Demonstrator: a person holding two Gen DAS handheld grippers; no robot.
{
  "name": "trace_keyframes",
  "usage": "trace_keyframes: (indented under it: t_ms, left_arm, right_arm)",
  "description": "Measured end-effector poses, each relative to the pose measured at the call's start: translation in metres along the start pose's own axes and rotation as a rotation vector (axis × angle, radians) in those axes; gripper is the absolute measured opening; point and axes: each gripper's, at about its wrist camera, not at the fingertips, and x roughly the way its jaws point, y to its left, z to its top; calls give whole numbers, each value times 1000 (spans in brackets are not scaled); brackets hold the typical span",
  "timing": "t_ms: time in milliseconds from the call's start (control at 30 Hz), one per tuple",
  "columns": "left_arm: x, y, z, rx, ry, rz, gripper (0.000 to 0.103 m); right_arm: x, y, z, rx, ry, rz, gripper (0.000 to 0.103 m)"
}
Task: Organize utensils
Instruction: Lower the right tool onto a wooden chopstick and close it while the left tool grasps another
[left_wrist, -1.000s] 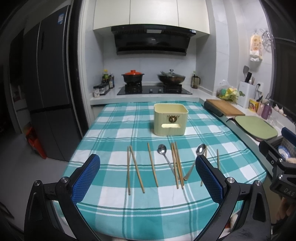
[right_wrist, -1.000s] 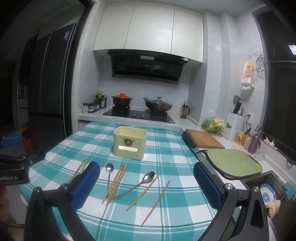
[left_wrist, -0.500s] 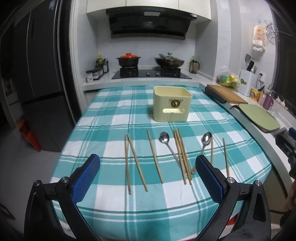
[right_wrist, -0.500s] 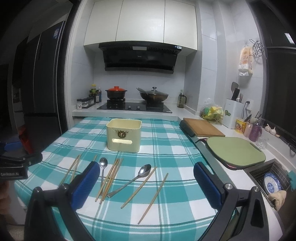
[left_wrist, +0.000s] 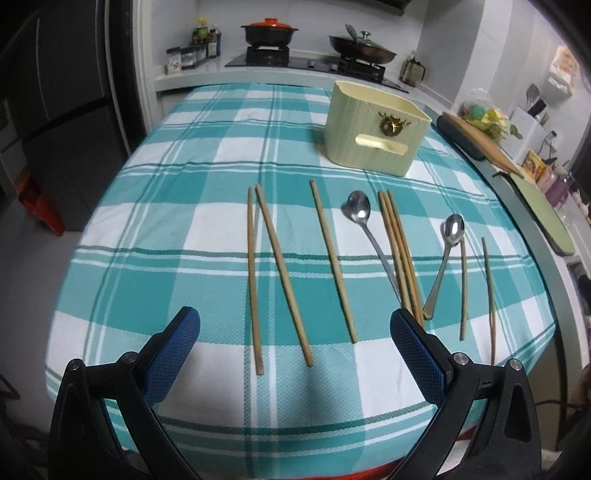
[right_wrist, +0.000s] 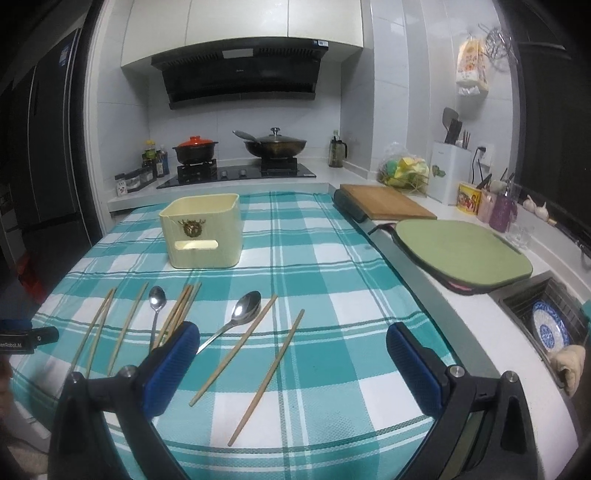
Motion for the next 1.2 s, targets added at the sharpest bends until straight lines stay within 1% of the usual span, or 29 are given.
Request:
trace_keyframes:
  t_ms: [100,167,267,333,467,567,633,667,733,767,833,900,933,967,1000,1033,1067,1133,1200]
  left_arm:
    - [10,9,3,-36,17,-29,102]
    - [17,17,6,-56,28,-33,102]
    - [29,34,13,-81,38,-13,102]
    - [39,45,19,-89,48,2,102]
    - [66,54,30,-60,77,32,102]
    - [89,56,36,-23,99,71,99]
    - [104,58,39,-13,113,92,94]
    - [110,60,40,-12,122,100,93]
    - [121,65,42,-17,138,117,90]
    - [125,66,43,-17,143,126,89]
    - [127,65,44,8,130,147,89]
    - [129,65,46,23,131,147,89]
    - [129,66,47,24,129,144,86]
    - [129,67,49,25,128,142,84]
    - [129,68,51,26,126,140,79]
    - [130,68,54,28,124,135,72]
    - [131,69,57,30,123,129,69]
    - [134,70,63,31,126,118,63]
    - [138,70,69,36,130,109,63]
  right_arm:
    - [27,-11,-7,38,94,-4,103]
    - [43,-16,-13,58,142,5,103]
    - [62,-17,-22,85,214,14,103]
    - [75,-13,-26,79,257,26,103]
    - [96,-3,-33,57,309,43,102]
    - [111,5,-37,38,349,68,93]
    - [122,9,-40,34,376,82,84]
    - [126,10,-42,33,390,84,83]
    - [134,10,-44,26,408,88,78]
    - [138,11,-46,19,414,85,76]
    - [147,15,-48,3,433,92,66]
    - [156,17,-51,-12,455,96,60]
    - [160,18,-53,-22,464,96,56]
    - [163,19,-53,-42,456,84,54]
    - [165,20,-52,-66,448,74,46]
    - [167,20,-50,-80,444,72,41]
    - [170,18,-47,-83,442,75,39]
    - [180,15,-41,-96,440,72,39]
    - [188,13,-35,-98,441,69,39]
